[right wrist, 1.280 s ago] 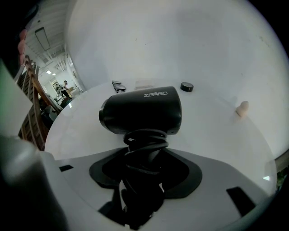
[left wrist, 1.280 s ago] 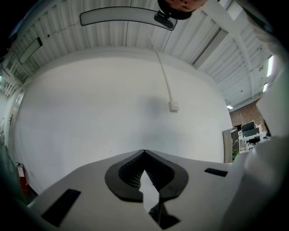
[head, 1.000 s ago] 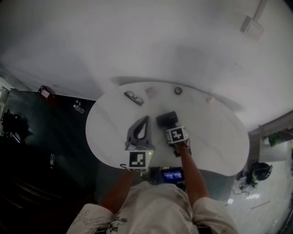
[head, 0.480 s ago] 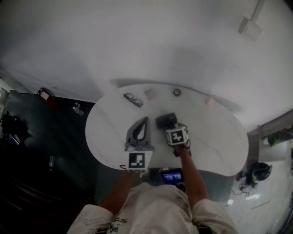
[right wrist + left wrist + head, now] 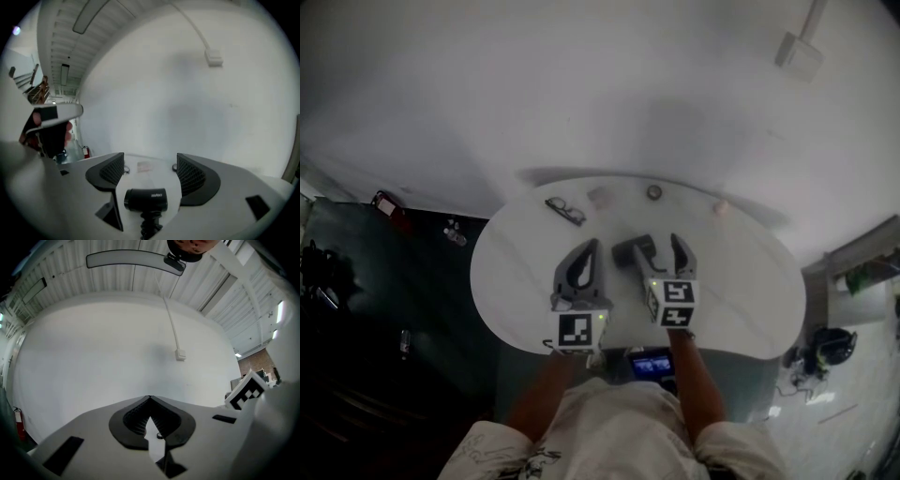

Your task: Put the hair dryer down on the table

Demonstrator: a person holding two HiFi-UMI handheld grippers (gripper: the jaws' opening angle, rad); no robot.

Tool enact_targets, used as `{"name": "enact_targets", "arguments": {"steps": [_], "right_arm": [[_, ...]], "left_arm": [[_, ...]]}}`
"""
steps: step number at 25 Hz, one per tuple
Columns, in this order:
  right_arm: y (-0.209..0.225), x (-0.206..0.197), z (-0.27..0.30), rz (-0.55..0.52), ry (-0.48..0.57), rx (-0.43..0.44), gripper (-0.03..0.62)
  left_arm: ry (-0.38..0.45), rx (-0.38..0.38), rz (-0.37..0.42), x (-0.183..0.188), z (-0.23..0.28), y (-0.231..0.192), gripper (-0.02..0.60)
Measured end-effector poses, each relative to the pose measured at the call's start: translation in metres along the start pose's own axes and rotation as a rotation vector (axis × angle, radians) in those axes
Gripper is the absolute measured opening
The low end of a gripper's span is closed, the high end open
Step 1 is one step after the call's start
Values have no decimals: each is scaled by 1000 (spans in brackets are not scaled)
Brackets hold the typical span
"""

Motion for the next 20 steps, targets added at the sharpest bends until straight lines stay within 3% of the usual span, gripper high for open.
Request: {"name": "enact_targets", "arguments": {"steps": [6, 13, 20], "right_arm": [[-5, 57, -57, -34, 245, -56, 359], [-7, 87, -102, -108, 445, -107, 357], [-5, 93, -106, -90, 438, -94, 174]], "left_arm": [[24, -10, -14, 13, 0, 3, -5], [59, -15, -9, 29, -1, 4, -5], [62, -24, -10, 31, 1, 10, -5]]}}
Point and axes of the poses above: the fingertips, and each gripper's own axes: z forward along the fingers, y to its right, x out of its top, the point moved 3 cm from there along -z, backward along the fingers, and after that the axes turned 9 degrees about -y, right-handed, at the moved point
